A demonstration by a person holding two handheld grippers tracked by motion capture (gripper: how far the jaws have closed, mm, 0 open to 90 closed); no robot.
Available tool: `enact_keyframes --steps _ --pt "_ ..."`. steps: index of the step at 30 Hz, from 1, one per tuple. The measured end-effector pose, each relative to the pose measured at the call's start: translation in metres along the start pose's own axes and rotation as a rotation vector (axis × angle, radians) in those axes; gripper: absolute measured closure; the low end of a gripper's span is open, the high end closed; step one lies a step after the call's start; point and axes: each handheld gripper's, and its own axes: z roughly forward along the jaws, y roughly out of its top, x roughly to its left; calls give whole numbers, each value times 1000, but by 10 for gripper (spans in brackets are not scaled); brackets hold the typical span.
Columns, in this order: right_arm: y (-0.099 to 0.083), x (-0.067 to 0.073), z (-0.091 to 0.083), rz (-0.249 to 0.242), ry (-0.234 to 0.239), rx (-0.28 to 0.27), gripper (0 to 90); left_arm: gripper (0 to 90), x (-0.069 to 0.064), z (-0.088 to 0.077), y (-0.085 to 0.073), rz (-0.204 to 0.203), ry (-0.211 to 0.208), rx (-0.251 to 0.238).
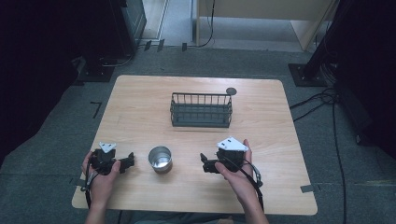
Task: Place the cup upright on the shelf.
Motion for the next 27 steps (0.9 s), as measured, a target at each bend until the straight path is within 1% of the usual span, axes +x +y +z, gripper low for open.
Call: enact_keyframes --steps 1,2,5,6,12,13,14,15,19,20,21,22,23,26,27 --pt "1 4 2 -5 8 0 0 0 0 0 0 0 0 0" --pt "1 4 2 -5 8 0 0 0 0 0 0 0 0 0" --pt "2 11 6 -14 26 5 0 0 0 0 0 0 0 0" --pt "3 16 9 -18 37 6 0 0 0 0 0 0 0 0" --pt "7 30 15 -39 71 3 0 0 0 0 0 0 0 0" --pt "7 30 15 -39 71 3 0 0 0 0 0 0 0 0" --pt "7 35 17 -47 82 5 0 0 0 0 0 0 0 0" --pt "7 35 17 -47 82 5 0 0 0 0 0 0 0 0" --pt "9 44 21 -64 103 10 0 0 0 0 0 0 0 0" --pt "10 49 23 -71 114 13 0 0 0 0 0 0 0 0" --pt "10 49 23 -71 114 13 0 0 0 0 0 0 0 0" --pt "11 54 26 -78 129 12 0 0 0 0 0 0 0 0" --pt "11 54 26 -78 129 12 0 0 0 0 0 0 0 0" --pt "11 62 30 -87 155 10 0 0 0 0 0 0 0 0" --pt "11 65 32 -96 164 8 0 0 0 0 0 0 0 0"
